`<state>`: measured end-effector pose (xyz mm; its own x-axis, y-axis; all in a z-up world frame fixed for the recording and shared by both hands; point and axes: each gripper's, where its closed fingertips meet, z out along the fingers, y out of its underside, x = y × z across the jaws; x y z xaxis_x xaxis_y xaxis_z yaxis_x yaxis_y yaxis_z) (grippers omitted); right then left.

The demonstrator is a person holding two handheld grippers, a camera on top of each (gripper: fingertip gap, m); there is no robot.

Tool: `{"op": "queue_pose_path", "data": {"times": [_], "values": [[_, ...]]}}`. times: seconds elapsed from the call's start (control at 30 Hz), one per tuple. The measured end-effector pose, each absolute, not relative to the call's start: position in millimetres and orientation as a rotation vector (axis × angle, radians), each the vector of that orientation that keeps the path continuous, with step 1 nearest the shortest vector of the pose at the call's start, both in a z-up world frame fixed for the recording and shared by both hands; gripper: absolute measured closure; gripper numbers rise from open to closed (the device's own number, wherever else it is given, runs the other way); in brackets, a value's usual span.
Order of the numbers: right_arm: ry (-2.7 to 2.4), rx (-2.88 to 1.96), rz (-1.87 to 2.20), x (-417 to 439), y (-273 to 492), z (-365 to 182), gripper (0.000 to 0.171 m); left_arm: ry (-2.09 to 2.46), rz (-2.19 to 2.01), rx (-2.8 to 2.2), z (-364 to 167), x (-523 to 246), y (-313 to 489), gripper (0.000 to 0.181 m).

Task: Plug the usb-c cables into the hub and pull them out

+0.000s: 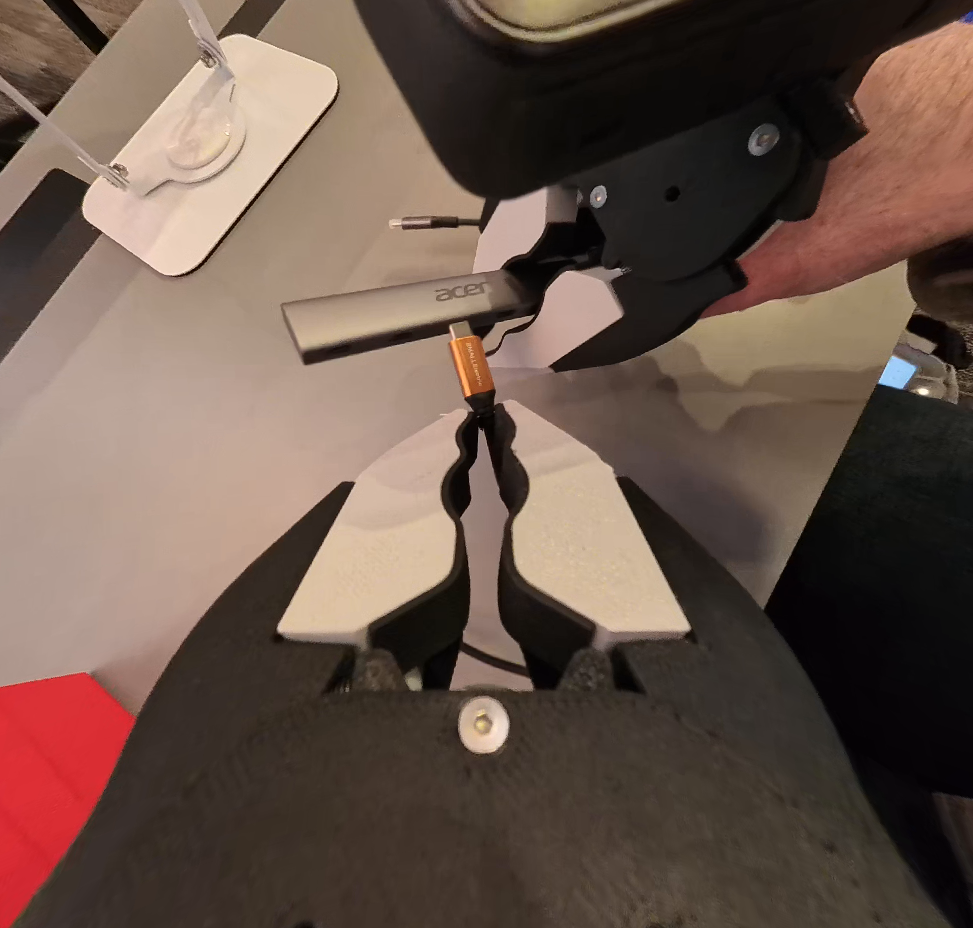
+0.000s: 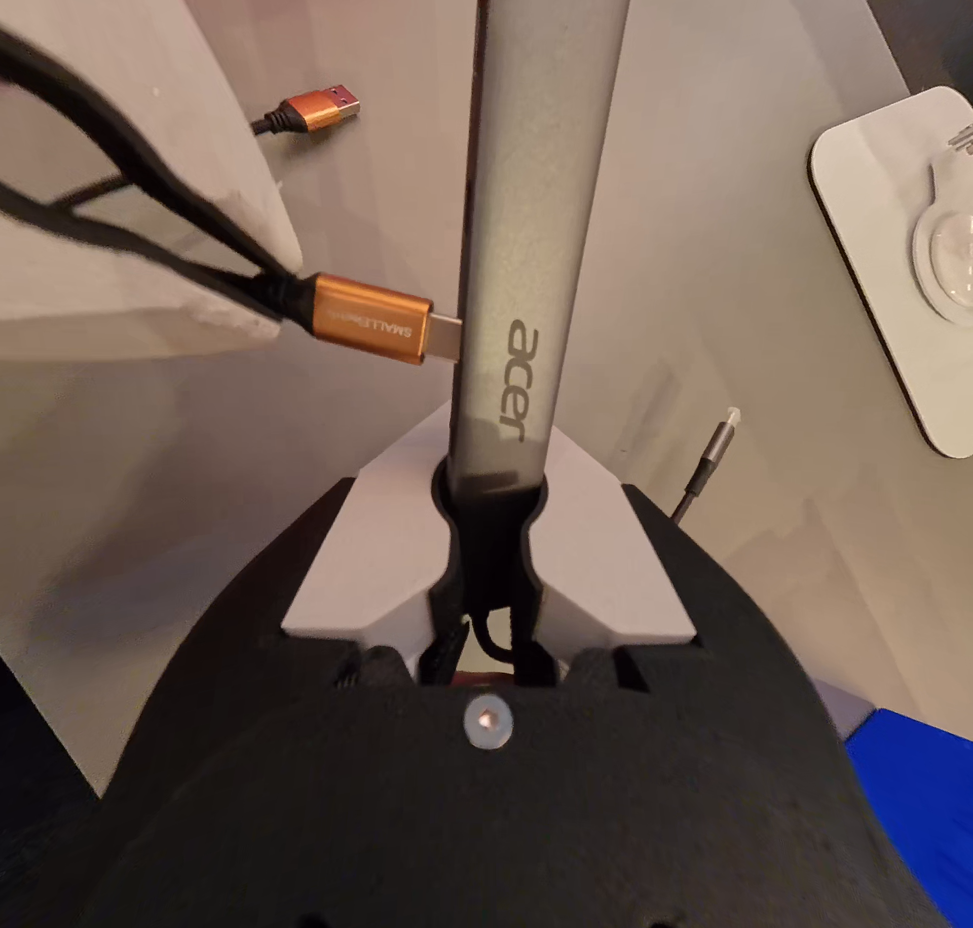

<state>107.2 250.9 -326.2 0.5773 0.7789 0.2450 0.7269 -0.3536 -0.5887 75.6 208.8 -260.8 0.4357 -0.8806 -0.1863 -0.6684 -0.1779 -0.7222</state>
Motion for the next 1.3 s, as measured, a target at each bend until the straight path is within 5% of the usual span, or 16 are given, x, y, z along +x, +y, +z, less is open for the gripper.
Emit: {"op": "queue_pose_path", "data": {"times": [1.3], "values": [[-1.290,-2.046,0.104,78.2,238.2,-317.7,0.162,1.217,-0.449,-1.884,-239.9,75.9,215.3,0.181]]}}
